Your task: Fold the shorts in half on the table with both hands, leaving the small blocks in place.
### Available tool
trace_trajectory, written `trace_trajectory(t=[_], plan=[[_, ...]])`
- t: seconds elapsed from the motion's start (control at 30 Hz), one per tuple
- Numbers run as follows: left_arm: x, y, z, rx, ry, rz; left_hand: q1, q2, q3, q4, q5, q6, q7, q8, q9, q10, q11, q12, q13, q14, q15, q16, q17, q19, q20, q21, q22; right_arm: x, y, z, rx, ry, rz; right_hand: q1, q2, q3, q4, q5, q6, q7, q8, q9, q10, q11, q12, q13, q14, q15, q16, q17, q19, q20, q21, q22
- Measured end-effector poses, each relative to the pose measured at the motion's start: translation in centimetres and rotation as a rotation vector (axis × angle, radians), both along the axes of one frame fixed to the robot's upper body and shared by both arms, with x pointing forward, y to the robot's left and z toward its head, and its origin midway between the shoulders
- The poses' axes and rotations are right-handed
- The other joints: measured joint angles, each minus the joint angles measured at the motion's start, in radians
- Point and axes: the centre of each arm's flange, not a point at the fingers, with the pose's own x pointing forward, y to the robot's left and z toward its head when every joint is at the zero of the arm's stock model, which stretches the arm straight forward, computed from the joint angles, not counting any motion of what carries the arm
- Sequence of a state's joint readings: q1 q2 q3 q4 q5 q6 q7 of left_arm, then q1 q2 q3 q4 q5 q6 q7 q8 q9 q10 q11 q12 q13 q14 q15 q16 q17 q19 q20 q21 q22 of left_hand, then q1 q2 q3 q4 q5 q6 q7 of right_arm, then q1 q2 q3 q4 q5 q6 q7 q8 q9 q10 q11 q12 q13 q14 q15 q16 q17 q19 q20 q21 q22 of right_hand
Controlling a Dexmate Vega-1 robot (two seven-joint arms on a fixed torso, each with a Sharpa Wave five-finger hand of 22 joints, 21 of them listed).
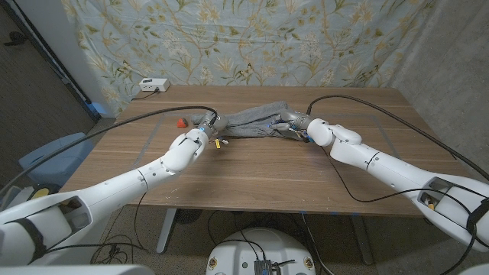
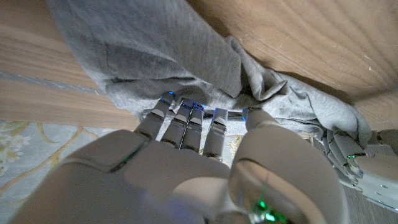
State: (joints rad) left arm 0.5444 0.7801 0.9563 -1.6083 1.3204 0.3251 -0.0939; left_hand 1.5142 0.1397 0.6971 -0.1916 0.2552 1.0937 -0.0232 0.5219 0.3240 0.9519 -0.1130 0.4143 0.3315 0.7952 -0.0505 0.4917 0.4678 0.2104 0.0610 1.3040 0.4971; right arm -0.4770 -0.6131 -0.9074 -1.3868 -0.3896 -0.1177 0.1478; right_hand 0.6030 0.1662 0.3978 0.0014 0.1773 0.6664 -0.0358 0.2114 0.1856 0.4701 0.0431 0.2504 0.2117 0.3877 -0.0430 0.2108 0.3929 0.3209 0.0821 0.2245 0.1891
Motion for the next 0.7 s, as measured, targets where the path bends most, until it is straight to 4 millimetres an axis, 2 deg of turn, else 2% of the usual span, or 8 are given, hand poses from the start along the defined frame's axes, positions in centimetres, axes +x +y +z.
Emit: trace_trajectory(t=[0.13,0.27,0.3,0.33,0.37,0.5,0.53,0.7], plan=[[-0.1,0.1,1.3,0.079,-0.045,-0.024,0.005,-0.005,-0.005,0.003,0.0,0.011,0.007,0.019,0.016,0.008,-0.007,0.0,0.017,0.0,0.0,0.0,0.021,-0.011,-0.004,0.021,0.0,0.0,0.1,-0.2,-0.014,0.004,0.003,0.005,0.005,0.0,0.0,0.0,0.0,0.0,0.0,-0.001,0.0,0.0,0.0,0.0,0.0,0.0,0.004,-0.001,0.0,0.0,0.0,-0.001],[-0.4,-1.0,0.9,0.152,-0.064,-0.073,0.011,-0.01,-0.005,0.003,0.0,0.014,0.008,0.027,0.03,0.013,-0.012,0.0,0.03,0.0,0.0,0.0,0.039,-0.022,-0.004,0.029,-0.005,0.1,0.3,-0.5,-0.029,0.01,0.008,0.005,0.005,0.003,-0.003,0.0,0.0,0.0,0.0,-0.002,0.004,0.004,-0.001,0.0,0.0,0.0,0.004,-0.001,0.0,0.0,0.0,-0.001],[-0.3,-0.2,2.9,0.185,-0.1,-0.063,0.012,-0.009,-0.005,0.003,0.0,0.014,0.008,0.029,0.031,0.013,-0.012,0.0,0.033,0.0,0.0,0.0,0.04,-0.022,-0.004,0.03,-0.01,0.1,0.3,-0.5,-0.029,0.01,0.008,0.005,0.005,0.003,-0.003,0.0,0.0,0.0,0.0,-0.002,0.005,0.005,-0.001,0.0,0.0,0.0,0.004,-0.001,0.0,0.0,0.0,-0.001],[-0.4,-0.5,2.7,0.207,-0.104,-0.077,0.012,-0.009,-0.005,0.003,0.0,0.014,0.008,0.033,0.032,0.013,-0.012,0.0,0.033,0.0,0.0,0.0,0.042,-0.022,-0.004,0.031,-0.014,0.1,0.4,-0.5,-0.031,0.011,0.007,0.005,0.005,0.003,-0.003,0.0,0.0,0.0,0.0,-0.002,0.005,0.005,-0.001,0.0,0.0,0.0,0.004,-0.001,0.002,-0.002,0.0,-0.001],[-0.4,-0.3,4.2,0.231,-0.13,-0.077,0.012,-0.009,-0.005,0.003,0.0,0.014,0.008,0.035,0.034,0.013,-0.012,0.0,0.035,0.0,0.0,0.0,0.044,-0.024,-0.006,0.032,-0.015,0.1,0.4,-0.6,-0.037,0.012,0.01,0.005,0.005,0.005,-0.005,0.0,0.0,0.0,0.0,-0.002,0.005,0.005,-0.001,-0.001,0.0,0.0,0.004,-0.001,0.004,-0.004,-0.001,-0.001],[-0.6,-0.9,4.6,0.284,-0.151,-0.105,0.012,-0.009,-0.005,0.003,0.0,0.014,0.008,0.035,0.036,0.018,-0.018,0.0,0.042,0.0,0.0,0.0,0.05,-0.029,-0.008,0.036,-0.024,0.2,0.4,-0.7,-0.042,0.015,0.01,0.005,0.005,0.005,-0.005,0.0,0.0,0.0,-0.003,-0.002,0.005,0.005,0.0,-0.001,0.0,0.0,0.003,-0.001,0.004,-0.004,-0.002,-0.001],[-0.6,-1.1,6.3,0.313,-0.183,-0.111,0.012,-0.009,-0.005,0.003,0.0,0.014,0.008,0.035,0.036,0.018,-0.018,0.0,0.044,0.0,0.0,0.0,0.055,-0.032,-0.011,0.036,-0.025,0.1,0.5,-0.8,-0.048,0.016,0.015,0.005,0.005,0.005,-0.005,0.0,0.002,0.002,-0.003,-0.002,0.005,0.005,0.001,-0.001,0.0,0.0,0.003,-0.001,0.005,-0.004,-0.002,-0.001],[-0.7,-2.1,8.0,0.384,-0.226,-0.145,0.013,-0.011,-0.002,0.006,-0.001,0.014,0.008,0.04,0.04,0.018,-0.018,0.0,0.051,0.0,0.0,0.001,0.059,-0.036,-0.015,0.036,-0.037,0.2,0.5,-0.9,-0.056,0.018,0.02,0.005,0.005,0.005,-0.005,0.0,0.005,0.005,-0.004,-0.002,0.005,0.005,0.002,-0.001,0.0,0.0,0.003,-0.001,0.008,0.0,-0.004,-0.001]])
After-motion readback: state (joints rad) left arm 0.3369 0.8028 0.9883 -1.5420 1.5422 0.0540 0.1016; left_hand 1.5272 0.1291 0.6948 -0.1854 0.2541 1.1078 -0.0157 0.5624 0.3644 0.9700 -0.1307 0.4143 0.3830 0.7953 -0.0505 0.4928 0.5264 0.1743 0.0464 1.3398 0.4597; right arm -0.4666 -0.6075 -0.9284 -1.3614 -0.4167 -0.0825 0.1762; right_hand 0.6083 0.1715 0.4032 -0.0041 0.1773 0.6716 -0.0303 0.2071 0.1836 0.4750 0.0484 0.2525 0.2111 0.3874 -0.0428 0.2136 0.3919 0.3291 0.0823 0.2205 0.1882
